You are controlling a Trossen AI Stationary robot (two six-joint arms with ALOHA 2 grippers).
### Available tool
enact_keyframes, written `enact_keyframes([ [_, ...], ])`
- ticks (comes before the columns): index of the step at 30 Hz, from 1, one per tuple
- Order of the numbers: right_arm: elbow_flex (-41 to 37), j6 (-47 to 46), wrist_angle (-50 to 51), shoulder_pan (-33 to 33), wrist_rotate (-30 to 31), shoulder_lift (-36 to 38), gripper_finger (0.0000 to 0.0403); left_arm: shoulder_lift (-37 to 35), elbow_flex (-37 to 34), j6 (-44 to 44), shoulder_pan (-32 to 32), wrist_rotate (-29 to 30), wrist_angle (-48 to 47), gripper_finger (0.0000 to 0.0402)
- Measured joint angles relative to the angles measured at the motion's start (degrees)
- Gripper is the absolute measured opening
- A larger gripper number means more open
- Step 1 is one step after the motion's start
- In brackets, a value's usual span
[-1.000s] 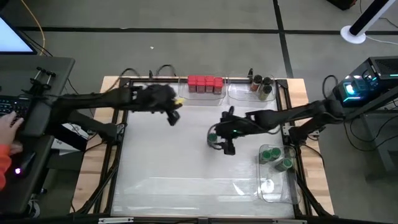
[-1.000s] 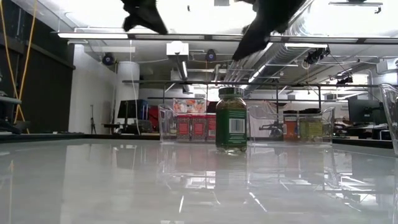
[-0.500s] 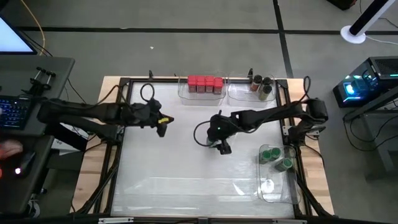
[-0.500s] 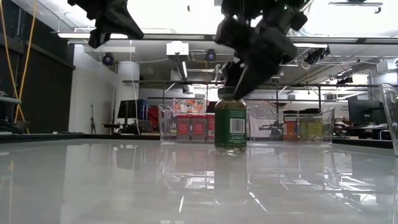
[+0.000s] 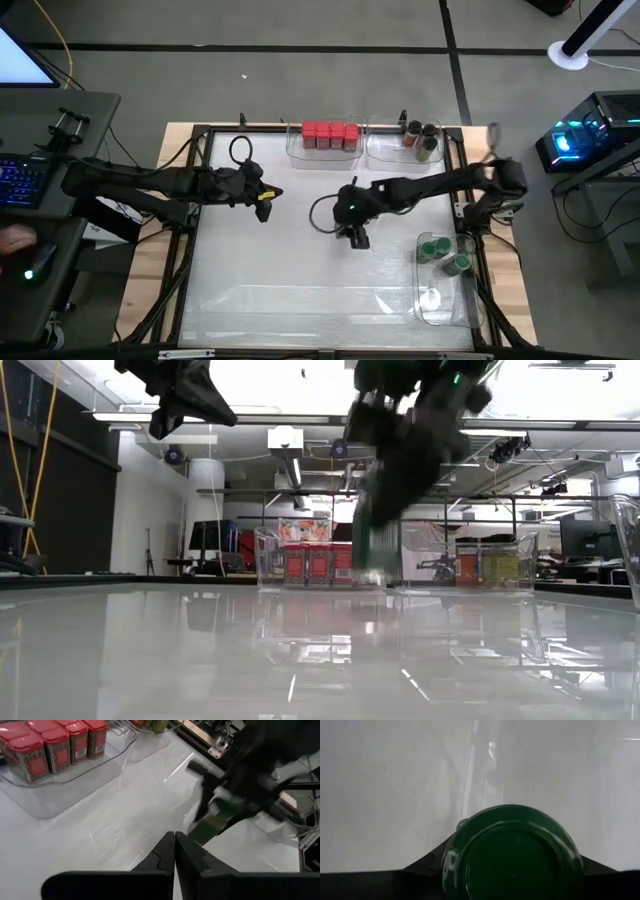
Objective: Sort spices by type
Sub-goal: Put the green seasoning bottle into the bottom transparent bin
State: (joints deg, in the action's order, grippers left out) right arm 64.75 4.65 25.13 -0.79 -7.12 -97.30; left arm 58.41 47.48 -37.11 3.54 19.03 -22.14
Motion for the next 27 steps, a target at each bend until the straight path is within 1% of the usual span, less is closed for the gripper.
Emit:
enact_keyframes([
  [4, 0.0, -9.4, 6.7, -1.3, 0.7, 7.8, 0.0196, 0.0, 0.0, 0.3, -1.3, 0.2, 2.0, 0.0],
  [7, 0.0, -18.6, 13.1, -5.2, 3.1, 15.0, 0.0196, 0.0, 0.0, 2.7, -2.4, -1.0, 7.0, 0.0],
  [10, 0.0, -29.8, 19.0, -12.6, 8.2, 21.8, 0.0196, 0.7, 0.0, 8.8, -3.3, -4.1, 14.9, 0.0],
  [13, 0.0, -45.0, 21.4, -23.0, 15.5, 27.1, 0.0196, 2.1, 0.0, 15.4, -4.4, -7.1, 23.3, 0.0],
  [15, 0.1, -55.0, 22.1, -30.4, 20.5, 29.3, 0.0196, 3.3, 0.1, 18.4, -5.2, -8.8, 27.9, 0.0],
  [17, 0.1, -63.9, 23.0, -37.5, 24.0, 29.8, 0.0196, 4.8, 0.1, 20.2, -6.0, -10.2, 31.5, 0.0],
  [19, 0.1, -72.2, 24.3, -43.4, 24.7, 29.0, 0.0196, 6.3, 0.1, 20.7, -6.9, -11.5, 33.2, 0.0],
  [21, 0.1, -78.7, 26.8, -47.9, 24.1, 27.5, 0.0196, 7.6, 0.1, 20.7, -7.7, -13.0, 34.1, 0.0],
  [24, 0.1, -84.3, 31.8, -52.2, 21.8, 24.7, 0.0196, 9.4, 0.1, 19.7, -8.2, -14.5, 34.1, 0.0],
  [27, 0.1, -84.5, 36.4, -53.5, 18.8, 23.1, 0.0196, 10.4, 0.1, 19.2, -8.4, -15.4, 34.0, 0.0],
])
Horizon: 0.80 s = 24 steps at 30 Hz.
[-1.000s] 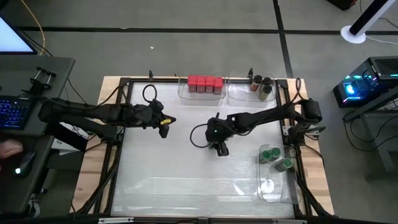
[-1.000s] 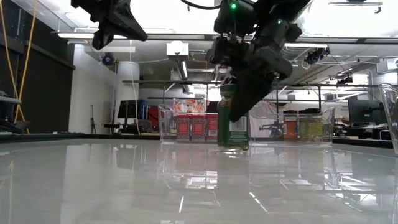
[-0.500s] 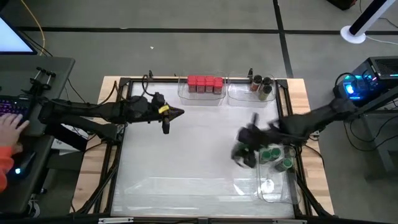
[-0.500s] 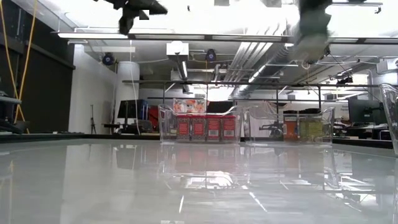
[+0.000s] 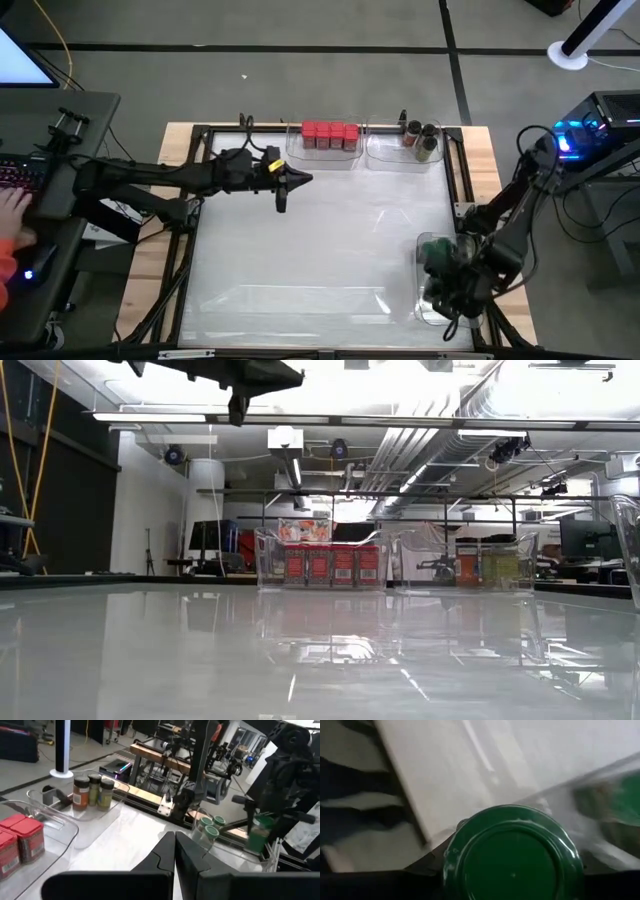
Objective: Sort spices by type
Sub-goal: Put the green seasoning bottle into the bottom transparent bin
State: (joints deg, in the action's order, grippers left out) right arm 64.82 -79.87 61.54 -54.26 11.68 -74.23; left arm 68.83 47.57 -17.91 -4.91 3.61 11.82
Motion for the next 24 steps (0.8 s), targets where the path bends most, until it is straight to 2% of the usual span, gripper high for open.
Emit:
enact_keyframes([
  [2, 0.0, 1.3, 3.5, 0.1, -0.6, -0.2, 0.0196, 0.2, 0.0, 0.0, 0.0, 0.0, 0.1, 0.0],
  [6, -0.1, 4.3, 8.0, 0.6, 2.1, -0.1, 0.0196, 0.2, 0.0, 0.0, 0.0, 0.2, 0.1, 0.0],
  [9, -2.2, 6.2, 7.6, 0.6, 1.8, 0.0, 0.0196, 0.2, 0.0, -0.6, 0.0, 0.5, 0.1, 0.0],
  [15, -9.7, 7.9, -3.2, 0.1, 1.4, 0.5, 0.0196, 0.2, 0.0, -2.9, 0.0, 0.5, 0.1, 0.0],
  [24, -17.2, 14.4, -9.1, 2.2, 1.6, 0.6, 0.0196, 0.2, 0.0, -3.0, 0.0, 0.6, 0.1, 0.0],
])
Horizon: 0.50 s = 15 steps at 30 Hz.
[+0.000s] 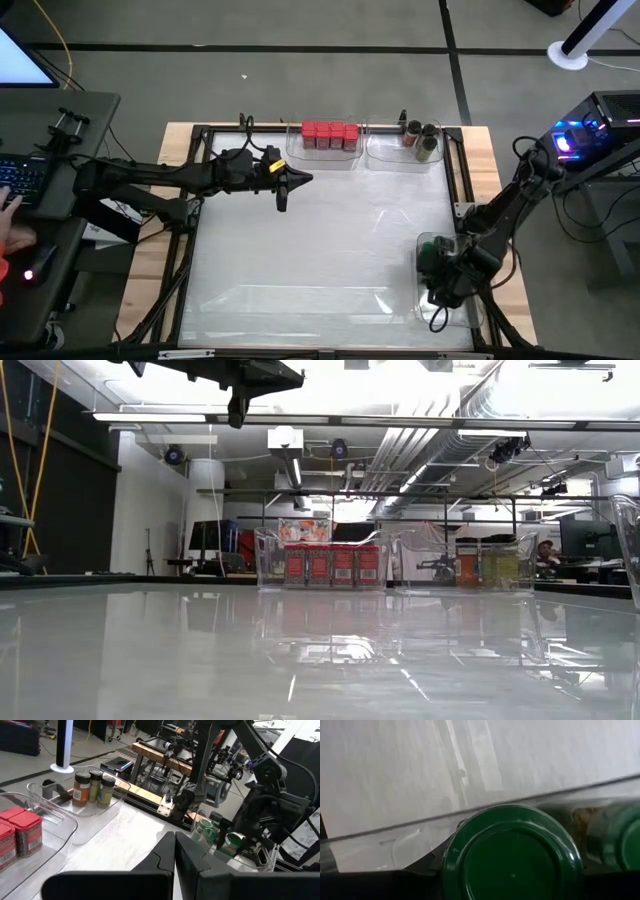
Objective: Sort spices by type
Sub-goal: Put the green seasoning bottle into the bottom transparent bin
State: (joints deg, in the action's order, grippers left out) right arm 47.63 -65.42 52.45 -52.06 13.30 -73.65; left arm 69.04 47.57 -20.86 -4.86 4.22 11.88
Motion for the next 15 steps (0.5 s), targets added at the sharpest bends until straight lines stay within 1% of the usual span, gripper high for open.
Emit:
enact_keyframes([
  [8, -0.8, 6.4, -0.9, 1.5, 0.3, 0.0, 0.0196, 0.0, 0.0, -0.6, 0.0, 0.0, -0.4, 0.0],
  [13, -0.8, 6.2, -0.8, 1.5, 0.2, 0.0, 0.0256, 0.0, 0.0, -0.6, 0.0, 0.0, -1.0, 0.0],
  [15, -0.8, 5.6, -0.7, 1.5, 0.2, 0.0, 0.0267, 0.0, 0.0, -0.5, 0.0, 0.0, -1.7, 0.0],
])
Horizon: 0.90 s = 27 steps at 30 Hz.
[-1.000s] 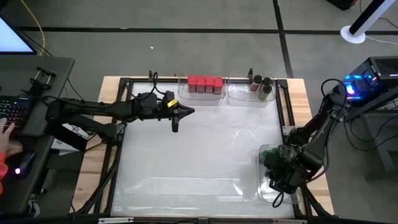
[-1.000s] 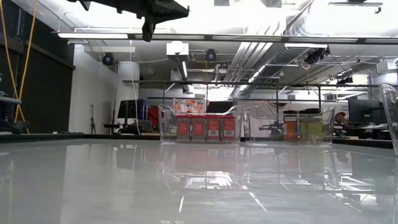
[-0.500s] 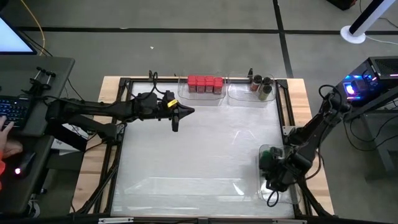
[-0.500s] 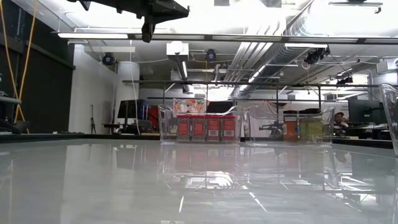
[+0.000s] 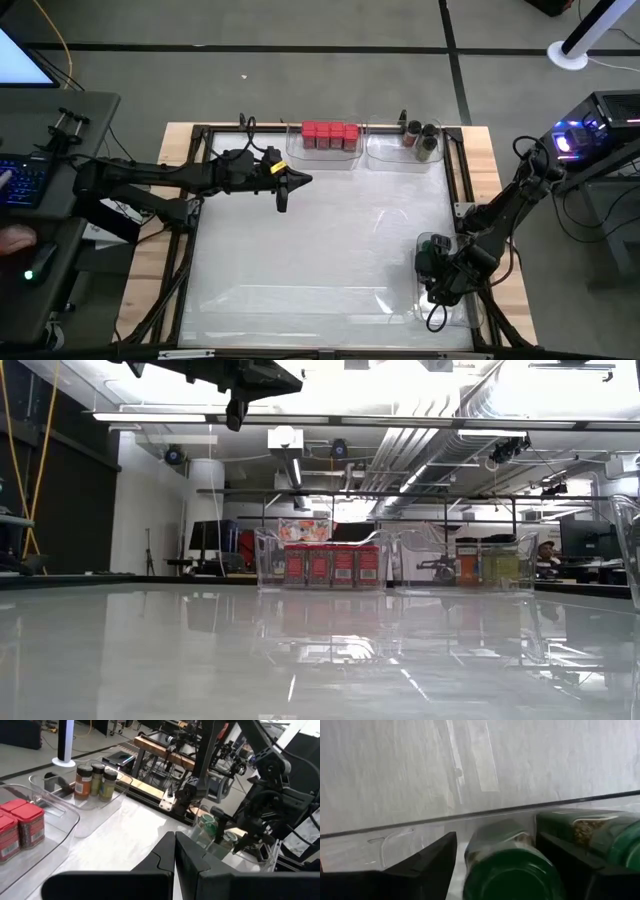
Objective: Sort spices by type
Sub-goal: Put the green seasoning bottle into the bottom transparent bin
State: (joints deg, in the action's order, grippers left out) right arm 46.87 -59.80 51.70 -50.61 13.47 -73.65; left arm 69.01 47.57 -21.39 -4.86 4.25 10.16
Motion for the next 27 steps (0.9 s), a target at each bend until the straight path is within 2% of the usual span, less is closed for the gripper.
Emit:
enact_keyframes([
  [8, 2.5, -0.2, 2.5, 0.0, -0.1, 0.0, 0.0274, 0.0, 0.0, 0.0, 0.0, 0.0, -2.2, 0.0],
  [19, 16.9, -2.4, 12.4, -0.1, 0.0, 0.0, 0.023, 0.0, 0.0, 0.5, 0.0, 0.0, -3.5, 0.0],
  [23, 19.7, -5.8, 11.7, -1.5, -3.5, 0.0, 0.0176, 0.0, 0.0, 0.8, 0.0, 1.2, -4.1, 0.0],
  [27, 17.7, -10.2, 8.0, -4.5, -8.4, -1.0, 0.0066, 0.0, 0.0, 2.6, 0.0, 2.0, -4.9, 0.0],
])
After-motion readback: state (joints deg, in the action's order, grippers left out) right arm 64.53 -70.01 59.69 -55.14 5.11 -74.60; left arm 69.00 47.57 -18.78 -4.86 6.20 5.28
